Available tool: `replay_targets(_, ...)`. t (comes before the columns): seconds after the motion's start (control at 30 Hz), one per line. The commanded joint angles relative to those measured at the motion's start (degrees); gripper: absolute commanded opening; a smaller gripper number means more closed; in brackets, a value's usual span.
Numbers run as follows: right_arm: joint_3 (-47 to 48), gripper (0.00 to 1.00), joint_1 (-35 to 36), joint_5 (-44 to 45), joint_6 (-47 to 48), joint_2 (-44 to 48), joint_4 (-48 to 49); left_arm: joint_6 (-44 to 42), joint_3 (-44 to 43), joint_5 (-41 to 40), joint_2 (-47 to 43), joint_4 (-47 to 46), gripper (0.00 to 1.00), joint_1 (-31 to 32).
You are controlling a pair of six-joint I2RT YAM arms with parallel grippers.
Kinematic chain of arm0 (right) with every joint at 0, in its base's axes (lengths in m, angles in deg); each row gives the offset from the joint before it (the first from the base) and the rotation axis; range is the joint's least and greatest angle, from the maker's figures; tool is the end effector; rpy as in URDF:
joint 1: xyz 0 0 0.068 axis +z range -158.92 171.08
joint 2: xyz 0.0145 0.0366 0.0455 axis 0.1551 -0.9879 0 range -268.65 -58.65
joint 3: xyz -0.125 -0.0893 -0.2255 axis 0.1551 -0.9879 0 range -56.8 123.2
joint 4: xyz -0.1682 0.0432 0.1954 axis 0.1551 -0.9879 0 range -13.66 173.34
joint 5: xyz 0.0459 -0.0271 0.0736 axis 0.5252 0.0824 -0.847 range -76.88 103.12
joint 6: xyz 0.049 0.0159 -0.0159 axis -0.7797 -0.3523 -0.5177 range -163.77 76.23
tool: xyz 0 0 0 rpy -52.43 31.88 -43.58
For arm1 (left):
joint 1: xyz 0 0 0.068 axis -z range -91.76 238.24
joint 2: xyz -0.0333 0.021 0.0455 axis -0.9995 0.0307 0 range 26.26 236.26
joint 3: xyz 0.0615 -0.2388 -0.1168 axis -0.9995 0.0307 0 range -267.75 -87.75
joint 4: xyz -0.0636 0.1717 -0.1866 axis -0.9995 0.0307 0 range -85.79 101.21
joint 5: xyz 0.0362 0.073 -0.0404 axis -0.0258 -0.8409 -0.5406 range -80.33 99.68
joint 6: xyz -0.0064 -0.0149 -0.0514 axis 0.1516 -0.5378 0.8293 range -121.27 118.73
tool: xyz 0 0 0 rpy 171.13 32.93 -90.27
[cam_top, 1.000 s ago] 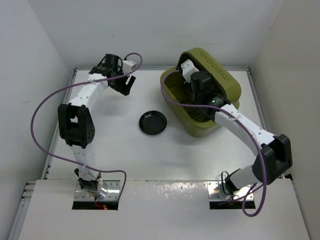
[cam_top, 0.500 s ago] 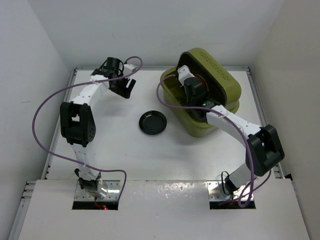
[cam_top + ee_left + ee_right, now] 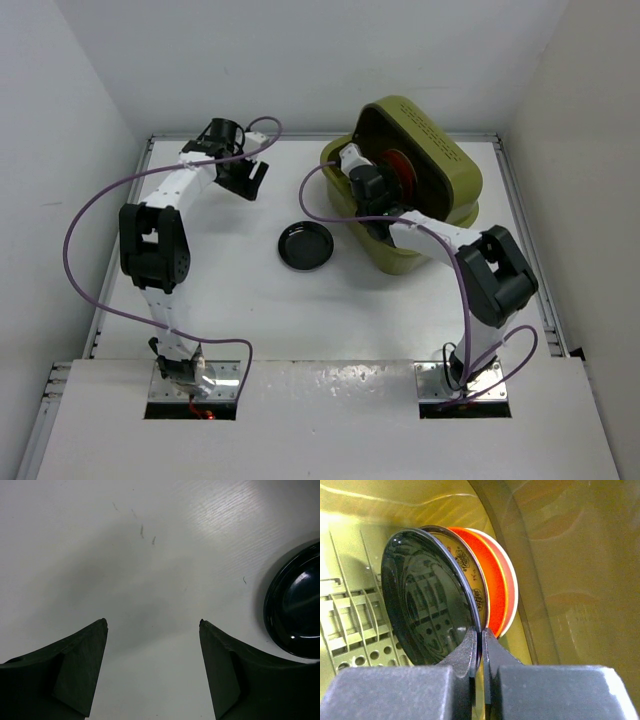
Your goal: Load the plates into the dish rack
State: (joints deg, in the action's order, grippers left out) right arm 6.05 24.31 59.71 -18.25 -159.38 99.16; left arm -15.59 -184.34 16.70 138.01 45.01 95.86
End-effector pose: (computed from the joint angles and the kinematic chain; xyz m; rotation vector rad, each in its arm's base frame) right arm 0.3409 0.1924 0.2329 -0.4315 1.8401 -0.6975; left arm 0.4268 -0.0615 0.2620 0.5301 2.4841 -0.1101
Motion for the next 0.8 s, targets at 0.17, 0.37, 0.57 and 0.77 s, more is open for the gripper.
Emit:
replay_targets(0.17, -0.7, 0.0, 1.1, 3.3, 1.0, 0.2, 7.3, -0.2, 1.4, 0.1, -1.8, -0.7, 0.78, -0.5)
replay_targets(0.37, -3.4, 0.0, 1.7, 5.4, 2.3, -1.5, 9.9, -0.2, 1.4, 0.6, -1.8, -0.7, 0.78, -0.5)
replay_targets(0.57, -5.1, 0.0, 2.1, 4.9, 1.9, -2.5, 10.9, -0.2, 1.9, 0.6, -1.8, -0.7, 0.78, -0.5)
replay_targets(0.77, -5.1, 0.0, 2.2, 5.0, 1.9, -4.3, 10.9, -0.2, 2.5, 0.6, -2.3, -0.7, 0.78, -0.5)
